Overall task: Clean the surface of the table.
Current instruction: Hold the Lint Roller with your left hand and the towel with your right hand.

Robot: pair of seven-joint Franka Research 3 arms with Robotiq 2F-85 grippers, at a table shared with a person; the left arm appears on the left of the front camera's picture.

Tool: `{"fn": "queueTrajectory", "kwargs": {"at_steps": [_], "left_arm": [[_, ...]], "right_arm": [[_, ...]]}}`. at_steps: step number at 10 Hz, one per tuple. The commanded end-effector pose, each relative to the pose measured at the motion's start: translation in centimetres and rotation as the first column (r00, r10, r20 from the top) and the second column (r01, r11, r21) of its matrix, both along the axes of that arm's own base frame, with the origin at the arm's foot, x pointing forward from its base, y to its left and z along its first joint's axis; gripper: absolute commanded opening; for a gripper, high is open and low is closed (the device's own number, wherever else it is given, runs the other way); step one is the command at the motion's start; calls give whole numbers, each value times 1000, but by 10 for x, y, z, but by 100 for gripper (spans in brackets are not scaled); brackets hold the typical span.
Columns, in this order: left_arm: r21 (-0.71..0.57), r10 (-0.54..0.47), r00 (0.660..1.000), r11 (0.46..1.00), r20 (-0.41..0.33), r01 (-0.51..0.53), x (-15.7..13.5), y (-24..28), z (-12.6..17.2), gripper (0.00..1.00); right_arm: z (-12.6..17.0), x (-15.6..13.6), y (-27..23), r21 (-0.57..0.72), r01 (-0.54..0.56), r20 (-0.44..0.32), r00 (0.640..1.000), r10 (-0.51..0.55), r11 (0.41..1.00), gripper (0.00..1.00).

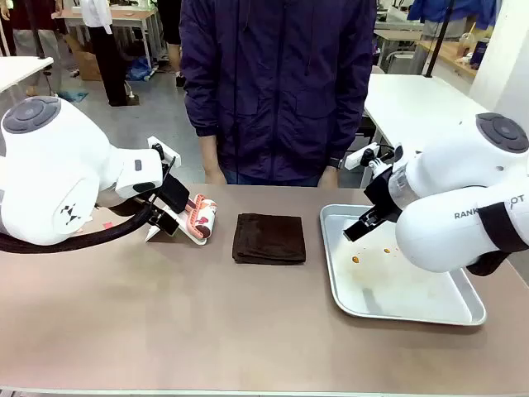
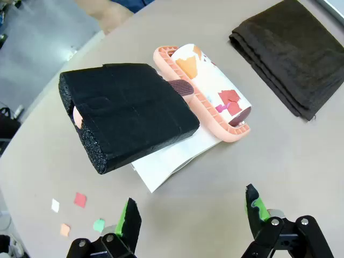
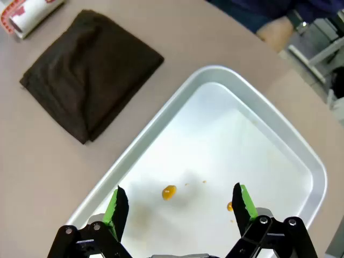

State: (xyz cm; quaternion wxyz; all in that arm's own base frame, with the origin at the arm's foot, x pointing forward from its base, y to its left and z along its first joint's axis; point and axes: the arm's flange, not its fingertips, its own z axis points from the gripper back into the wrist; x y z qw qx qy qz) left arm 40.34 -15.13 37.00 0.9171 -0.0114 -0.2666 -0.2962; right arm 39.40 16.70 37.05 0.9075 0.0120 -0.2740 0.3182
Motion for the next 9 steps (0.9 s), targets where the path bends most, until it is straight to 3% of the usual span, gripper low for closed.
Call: {"fn": "queueTrajectory", "kwargs": {"at_steps": [1, 9], "left_arm": [[0, 0, 1000, 1000, 0, 0, 0, 0, 0, 100], [0, 0, 1000, 1000, 0, 0, 0, 0, 0, 100]], "right_arm": [[0, 0, 0, 0, 0, 0, 1000, 0, 1000, 100], [0, 0, 0, 0, 0, 0, 1000, 0, 1000, 100]]}}
